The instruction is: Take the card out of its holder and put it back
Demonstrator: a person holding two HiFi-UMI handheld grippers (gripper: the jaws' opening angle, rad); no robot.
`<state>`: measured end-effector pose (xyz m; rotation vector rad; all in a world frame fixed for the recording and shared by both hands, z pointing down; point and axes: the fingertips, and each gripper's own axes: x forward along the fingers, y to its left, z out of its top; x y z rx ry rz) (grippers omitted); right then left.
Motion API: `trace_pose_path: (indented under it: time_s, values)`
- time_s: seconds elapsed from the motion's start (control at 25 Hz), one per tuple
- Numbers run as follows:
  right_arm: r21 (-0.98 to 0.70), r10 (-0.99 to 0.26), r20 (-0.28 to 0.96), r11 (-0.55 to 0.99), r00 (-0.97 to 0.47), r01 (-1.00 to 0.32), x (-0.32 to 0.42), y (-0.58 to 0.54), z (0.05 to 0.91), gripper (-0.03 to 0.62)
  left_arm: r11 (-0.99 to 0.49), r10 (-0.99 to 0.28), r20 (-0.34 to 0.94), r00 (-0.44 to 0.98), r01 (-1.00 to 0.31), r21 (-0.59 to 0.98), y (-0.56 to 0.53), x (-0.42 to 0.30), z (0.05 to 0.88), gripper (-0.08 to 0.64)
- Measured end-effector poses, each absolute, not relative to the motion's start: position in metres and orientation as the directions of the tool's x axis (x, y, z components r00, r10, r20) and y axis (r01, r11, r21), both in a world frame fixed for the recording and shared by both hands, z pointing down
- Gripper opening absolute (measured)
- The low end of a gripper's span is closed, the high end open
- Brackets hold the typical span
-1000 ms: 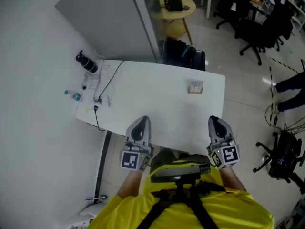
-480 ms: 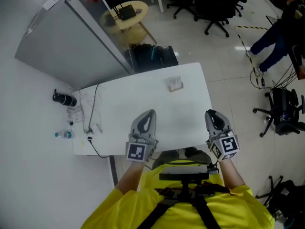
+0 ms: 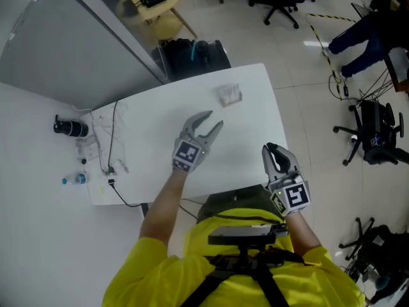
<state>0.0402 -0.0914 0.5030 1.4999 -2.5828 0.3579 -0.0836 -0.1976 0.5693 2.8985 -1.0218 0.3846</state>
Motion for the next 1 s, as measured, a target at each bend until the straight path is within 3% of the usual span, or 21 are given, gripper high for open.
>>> trace_pose_path:
  time_s: [0.36,0.64,0.68,0.72,0.76,1.0]
  values:
    - [-0.162,-0.772,0.263,0.557,-0.579,-0.815,0.032,-0.133,0.588,0.038,-0.873,-0.472,0.319,0.822,-0.486,-0.041,-0.290,-0.075,0.675,0.160]
    - [-0.184,-0.697,0.326,0.615,-0.638,-0.767,0.017,-0.140,0.645,0.038,-0.919,-0.324,0.304,0.896,-0.375,0.123,-0.328,-0.056,0.722,0.158]
    - [-0.193,-0.687,0.332,0.621,-0.647,-0.759,0.015,-0.139,0.649,0.038,-0.922,-0.307,0.292,0.906,-0.359,0.143,-0.331,-0.054,0.726,0.148]
    - [-0.203,-0.676,0.338,0.627,-0.655,-0.752,0.012,-0.137,0.651,0.038,-0.929,-0.281,0.283,0.917,-0.334,0.160,-0.332,-0.051,0.730,0.071]
    - [-0.212,-0.665,0.345,0.632,-0.662,-0.745,0.009,-0.135,0.654,0.038,-0.936,-0.252,0.275,0.928,-0.307,0.175,-0.331,-0.048,0.732,0.037]
    - [-0.224,-0.640,0.351,0.651,-0.683,-0.725,0.001,-0.133,0.656,0.038,-0.950,-0.194,0.249,0.949,-0.245,0.194,-0.333,-0.042,0.729,0.020]
